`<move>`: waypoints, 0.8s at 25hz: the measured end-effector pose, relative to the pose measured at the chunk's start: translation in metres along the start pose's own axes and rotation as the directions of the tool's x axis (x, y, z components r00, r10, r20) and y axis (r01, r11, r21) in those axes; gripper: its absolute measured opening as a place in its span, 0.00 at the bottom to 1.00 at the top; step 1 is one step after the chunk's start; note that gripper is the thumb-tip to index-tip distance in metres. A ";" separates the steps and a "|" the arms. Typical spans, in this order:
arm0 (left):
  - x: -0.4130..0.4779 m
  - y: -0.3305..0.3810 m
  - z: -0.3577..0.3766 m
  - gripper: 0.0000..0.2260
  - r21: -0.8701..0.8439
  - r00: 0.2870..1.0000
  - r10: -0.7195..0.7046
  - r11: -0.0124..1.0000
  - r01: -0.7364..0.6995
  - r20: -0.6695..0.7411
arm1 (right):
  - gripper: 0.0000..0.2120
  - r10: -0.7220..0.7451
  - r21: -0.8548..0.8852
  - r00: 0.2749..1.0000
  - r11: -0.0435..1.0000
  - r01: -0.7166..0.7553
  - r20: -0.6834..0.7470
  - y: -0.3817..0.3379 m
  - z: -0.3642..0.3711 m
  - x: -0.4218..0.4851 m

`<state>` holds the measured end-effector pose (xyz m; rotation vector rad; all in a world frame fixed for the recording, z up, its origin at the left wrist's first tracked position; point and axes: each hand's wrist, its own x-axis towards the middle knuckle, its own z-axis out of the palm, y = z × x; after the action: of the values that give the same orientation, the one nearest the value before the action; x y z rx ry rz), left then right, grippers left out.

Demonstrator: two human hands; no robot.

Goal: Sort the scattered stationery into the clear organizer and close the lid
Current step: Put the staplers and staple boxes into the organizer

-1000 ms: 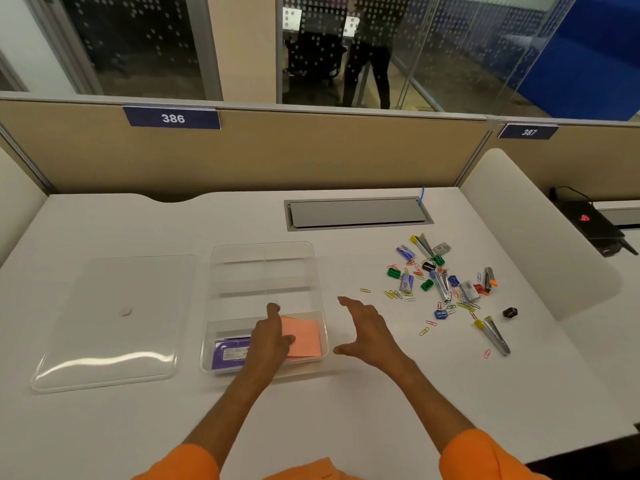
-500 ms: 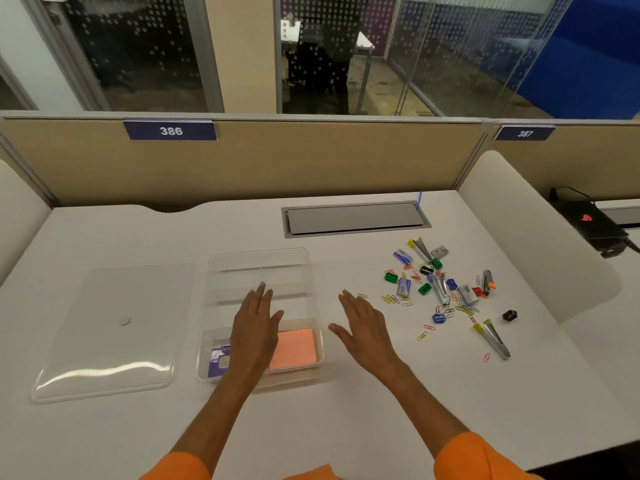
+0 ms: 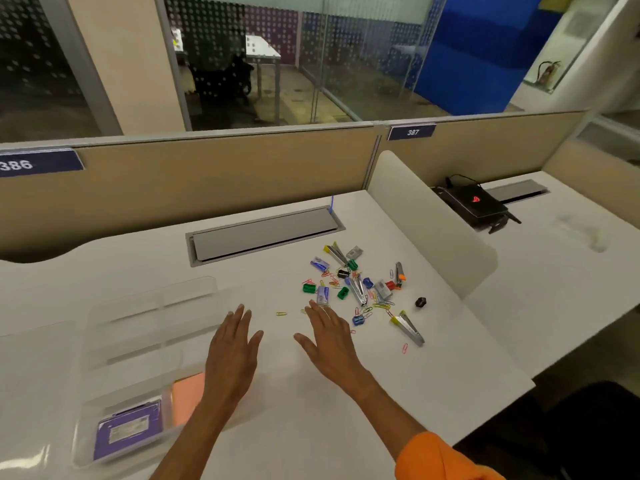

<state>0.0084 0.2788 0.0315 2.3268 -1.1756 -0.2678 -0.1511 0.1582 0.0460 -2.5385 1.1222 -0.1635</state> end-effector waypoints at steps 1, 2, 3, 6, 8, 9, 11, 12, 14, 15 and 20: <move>0.004 0.009 0.006 0.24 0.000 1.000 0.015 1.000 -0.015 0.014 | 0.36 0.022 0.004 1.000 1.000 -0.022 -0.004 0.012 -0.004 -0.001; 0.007 0.017 0.013 0.24 0.002 0.999 0.032 0.999 -0.032 0.028 | 0.37 0.047 0.007 0.999 0.999 -0.047 0.001 0.023 -0.007 -0.001; 0.011 0.026 0.019 0.24 0.003 0.998 0.047 0.999 -0.047 0.047 | 0.37 0.071 0.009 0.997 0.997 -0.071 0.009 0.036 -0.010 -0.002; 0.024 0.051 0.038 0.25 -0.001 0.992 0.068 0.998 -0.068 0.108 | 0.30 0.128 0.040 0.992 0.991 -0.128 0.014 0.069 -0.016 -0.002; 0.032 0.067 0.048 0.25 0.004 0.986 0.082 0.997 -0.083 0.142 | 0.28 0.159 0.055 0.987 0.986 -0.159 0.007 0.088 -0.019 0.001; 0.036 0.074 0.053 0.25 0.004 0.983 0.089 0.996 -0.091 0.160 | 0.28 0.175 0.061 0.985 0.983 -0.174 0.000 0.097 -0.020 0.003; 0.045 0.086 0.063 0.25 0.006 0.976 0.102 0.994 -0.105 0.192 | 0.28 0.210 0.081 0.978 0.974 -0.209 -0.002 0.113 -0.022 0.008; 0.049 0.092 0.067 0.25 0.009 0.973 0.108 0.994 -0.112 0.203 | 0.27 0.220 0.093 0.976 0.971 -0.219 -0.004 0.119 -0.022 0.011; 0.057 0.101 0.074 0.25 0.019 0.969 0.115 0.992 -0.122 0.220 | 0.27 0.227 0.105 0.974 0.969 -0.223 -0.023 0.131 -0.022 0.018; 0.062 0.106 0.078 0.26 0.022 0.967 0.114 0.992 -0.122 0.229 | 0.27 0.232 0.104 0.972 0.968 -0.228 -0.031 0.136 -0.022 0.022; 0.085 0.120 0.092 0.26 -0.009 0.954 0.121 0.992 -0.124 0.275 | 0.23 0.280 0.057 0.959 0.959 -0.277 -0.051 0.153 -0.020 0.049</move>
<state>-0.0594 0.1200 0.0214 2.2633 -1.4496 -0.5568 -0.2286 0.0219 0.0062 -2.3149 1.4649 -0.1912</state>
